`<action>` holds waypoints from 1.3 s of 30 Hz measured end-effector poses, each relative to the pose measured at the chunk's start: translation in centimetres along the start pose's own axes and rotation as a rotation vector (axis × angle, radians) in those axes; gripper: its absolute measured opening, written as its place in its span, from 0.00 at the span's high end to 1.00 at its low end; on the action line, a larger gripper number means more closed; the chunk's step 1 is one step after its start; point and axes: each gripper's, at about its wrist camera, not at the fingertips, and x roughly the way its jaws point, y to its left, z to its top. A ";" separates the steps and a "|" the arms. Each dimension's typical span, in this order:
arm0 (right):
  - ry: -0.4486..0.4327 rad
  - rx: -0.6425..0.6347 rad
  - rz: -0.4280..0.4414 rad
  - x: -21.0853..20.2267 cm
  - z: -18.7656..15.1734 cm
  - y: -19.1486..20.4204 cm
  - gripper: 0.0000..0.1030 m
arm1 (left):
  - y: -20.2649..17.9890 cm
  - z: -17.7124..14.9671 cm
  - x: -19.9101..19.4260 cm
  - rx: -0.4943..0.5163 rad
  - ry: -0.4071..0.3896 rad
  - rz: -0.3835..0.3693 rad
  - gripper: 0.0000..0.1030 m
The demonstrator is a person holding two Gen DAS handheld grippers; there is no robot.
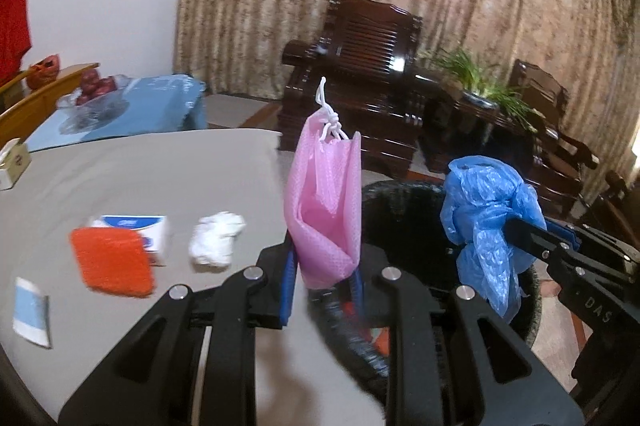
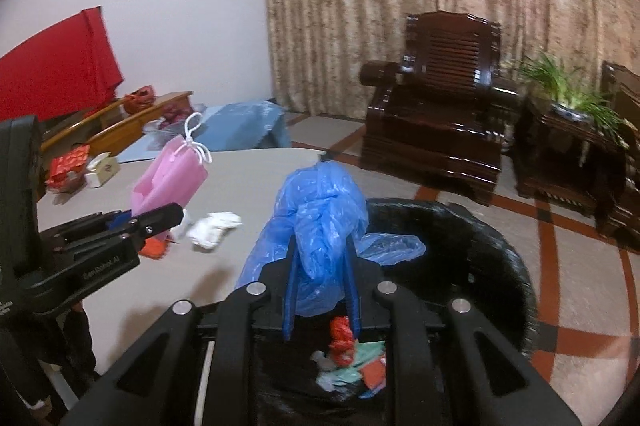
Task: Collect trash
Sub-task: 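Carry pink bag and blue plastic bag over the bin and release both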
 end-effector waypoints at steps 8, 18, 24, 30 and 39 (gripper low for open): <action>0.009 0.052 -0.069 0.4 -1.0 -4.8 0.81 | -4.6 0.1 3.6 0.039 0.019 -0.074 0.79; 0.036 0.092 -0.129 1.2 -2.1 -8.4 0.81 | -8.4 -0.5 7.7 0.082 0.067 -0.124 0.79; 0.072 0.097 -0.184 2.2 -3.3 -9.5 0.52 | -7.9 -1.1 9.3 0.050 0.121 -0.167 0.51; 0.067 0.137 -0.211 1.2 -4.5 -9.4 0.05 | -5.9 -1.0 8.2 0.032 0.100 -0.152 0.31; 0.011 0.156 -0.104 -0.8 -3.0 -5.5 0.06 | 1.5 -0.5 1.8 -0.014 0.018 0.008 0.14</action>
